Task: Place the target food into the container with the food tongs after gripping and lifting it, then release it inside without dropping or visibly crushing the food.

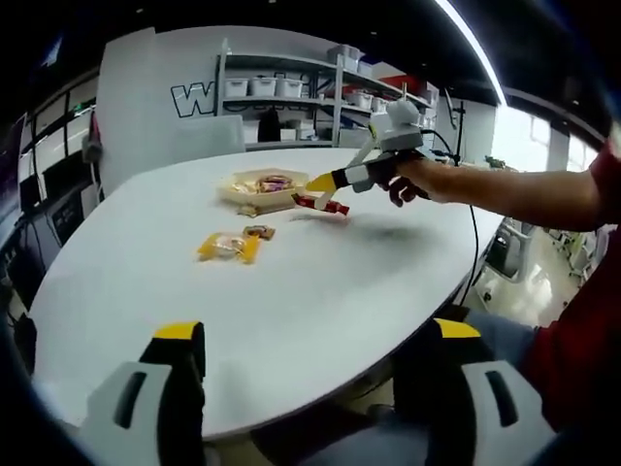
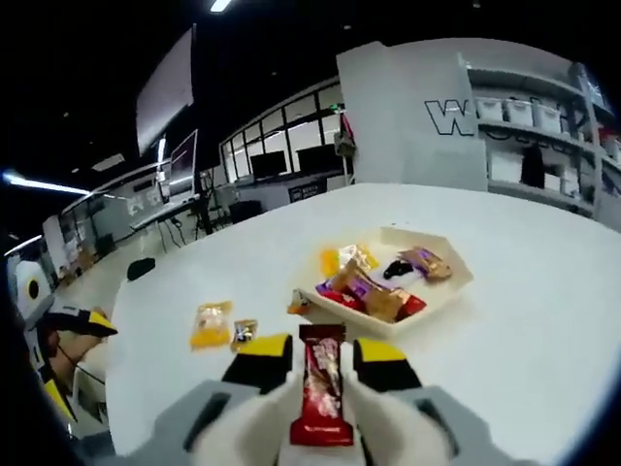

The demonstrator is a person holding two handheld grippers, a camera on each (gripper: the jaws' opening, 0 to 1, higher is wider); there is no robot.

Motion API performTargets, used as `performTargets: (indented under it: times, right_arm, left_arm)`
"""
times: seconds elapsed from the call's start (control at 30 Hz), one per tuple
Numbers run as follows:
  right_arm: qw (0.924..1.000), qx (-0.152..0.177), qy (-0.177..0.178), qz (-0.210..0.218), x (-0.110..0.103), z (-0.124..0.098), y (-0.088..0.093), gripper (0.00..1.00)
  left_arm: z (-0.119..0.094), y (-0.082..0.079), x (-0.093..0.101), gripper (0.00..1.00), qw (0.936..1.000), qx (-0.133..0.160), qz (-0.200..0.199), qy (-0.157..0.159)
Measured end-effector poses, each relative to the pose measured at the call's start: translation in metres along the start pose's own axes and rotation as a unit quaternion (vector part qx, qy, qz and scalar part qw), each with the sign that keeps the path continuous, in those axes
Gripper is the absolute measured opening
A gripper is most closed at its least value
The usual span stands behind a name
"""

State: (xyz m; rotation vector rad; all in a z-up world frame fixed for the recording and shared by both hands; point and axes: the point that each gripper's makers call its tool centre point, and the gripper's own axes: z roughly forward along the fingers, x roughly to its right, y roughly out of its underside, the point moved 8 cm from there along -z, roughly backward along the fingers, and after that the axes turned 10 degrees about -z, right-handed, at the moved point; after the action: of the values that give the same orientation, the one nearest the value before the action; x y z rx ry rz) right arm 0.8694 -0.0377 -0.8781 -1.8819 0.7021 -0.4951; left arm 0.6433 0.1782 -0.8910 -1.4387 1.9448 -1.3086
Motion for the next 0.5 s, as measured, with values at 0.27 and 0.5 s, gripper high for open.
performTargets:
  times: [0.27,0.5]
  right_arm:
    - [1.0,0.003,-0.002,-0.009,0.009,-0.004,-0.019,0.19]
    - [0.9994,0.007,0.001,-0.033,0.015,-0.005,-0.042,0.19]
  left_arm:
    - [-0.002,-0.002,0.0,0.93,1.0,0.003,0.003,-0.003]
    - [-0.002,-0.003,0.0,0.93,1.0,0.006,0.003,-0.005]
